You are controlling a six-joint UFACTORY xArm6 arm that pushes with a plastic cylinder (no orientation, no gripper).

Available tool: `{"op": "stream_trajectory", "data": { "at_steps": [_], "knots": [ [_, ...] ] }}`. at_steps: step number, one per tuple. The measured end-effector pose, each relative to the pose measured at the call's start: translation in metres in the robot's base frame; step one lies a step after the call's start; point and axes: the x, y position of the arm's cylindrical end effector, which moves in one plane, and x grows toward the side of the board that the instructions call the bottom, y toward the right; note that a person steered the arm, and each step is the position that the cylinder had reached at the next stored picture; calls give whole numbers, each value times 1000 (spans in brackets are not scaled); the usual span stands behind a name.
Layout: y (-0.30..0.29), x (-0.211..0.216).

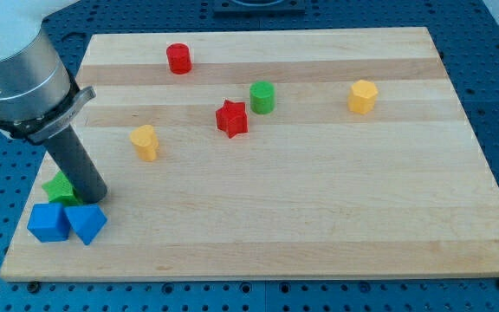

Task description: Push yellow heart up towards top

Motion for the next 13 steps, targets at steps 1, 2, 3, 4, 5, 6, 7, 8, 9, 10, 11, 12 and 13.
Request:
{"op": "stream_trajectory", "data": {
  "at_steps": [1,2,3,4,5,6,7,8,9,10,11,12,13],
  "knots": [
    [6,0],
    [10,-1],
    [14,-7],
    [14,-8],
    [14,-8],
    [14,-19],
    [14,-31],
    [14,-33],
    [17,-33],
    [27,-33],
    [38,-34],
    [42,-34],
    [42,-48]
  ]
}}
